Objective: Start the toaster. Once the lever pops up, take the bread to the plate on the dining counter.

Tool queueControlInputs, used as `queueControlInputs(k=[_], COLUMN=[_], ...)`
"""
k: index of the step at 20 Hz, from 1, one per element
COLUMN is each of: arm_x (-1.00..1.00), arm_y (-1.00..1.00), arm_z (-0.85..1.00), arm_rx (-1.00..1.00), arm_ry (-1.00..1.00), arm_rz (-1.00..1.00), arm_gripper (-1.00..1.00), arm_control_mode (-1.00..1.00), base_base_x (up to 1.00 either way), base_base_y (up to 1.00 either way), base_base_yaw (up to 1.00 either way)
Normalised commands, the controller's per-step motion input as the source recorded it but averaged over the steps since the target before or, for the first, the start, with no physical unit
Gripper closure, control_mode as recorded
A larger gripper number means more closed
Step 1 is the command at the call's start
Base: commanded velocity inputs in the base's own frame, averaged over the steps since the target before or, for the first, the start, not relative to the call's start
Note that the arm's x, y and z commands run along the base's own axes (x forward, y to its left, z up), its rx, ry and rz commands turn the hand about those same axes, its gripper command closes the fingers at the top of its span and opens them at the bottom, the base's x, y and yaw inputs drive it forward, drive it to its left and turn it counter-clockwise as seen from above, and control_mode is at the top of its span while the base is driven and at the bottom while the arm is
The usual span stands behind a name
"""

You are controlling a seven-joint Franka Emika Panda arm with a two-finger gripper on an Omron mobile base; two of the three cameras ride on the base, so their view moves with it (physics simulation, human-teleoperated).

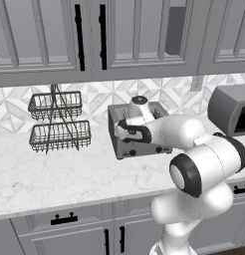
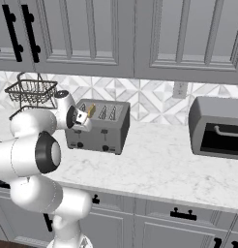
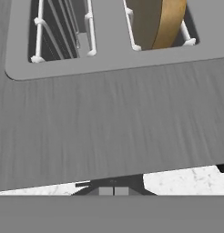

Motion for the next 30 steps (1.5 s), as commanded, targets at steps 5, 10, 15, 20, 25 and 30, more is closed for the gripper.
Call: queueControlInputs(k=[5, 10, 15, 20, 25, 30], arm_x=[0.0, 0.03, 0.24, 0.03, 0.0, 0.0], arm_y=[0.0, 0.0, -0.03, -0.05, -0.01, 0.0], arm_z=[-0.55, -0.03, -0.02, -0.53, -0.62, -0.75], arm_rx=[-0.05, 0.0, 0.0, 0.0, -0.01, -0.01], arm_ry=[-0.14, -0.22, -0.03, 0.01, 0.13, 0.31], arm_rz=[0.0, 0.0, 0.0, -0.01, -0.04, -0.08], arm_gripper=[1.0, 1.0, 1.0, 1.0, 1.0, 1.0], arm_control_mode=[-1.0, -1.0, -1.0, -1.0, -1.0, -1.0], base_base_x=[0.0, 0.0, 0.0, 0.0, 0.0, 0.0], base_base_y=[0.0, 0.0, 0.0, 0.0, 0.0, 0.0], base_base_yaw=[0.0, 0.0, 0.0, 0.0, 0.0, 0.0])
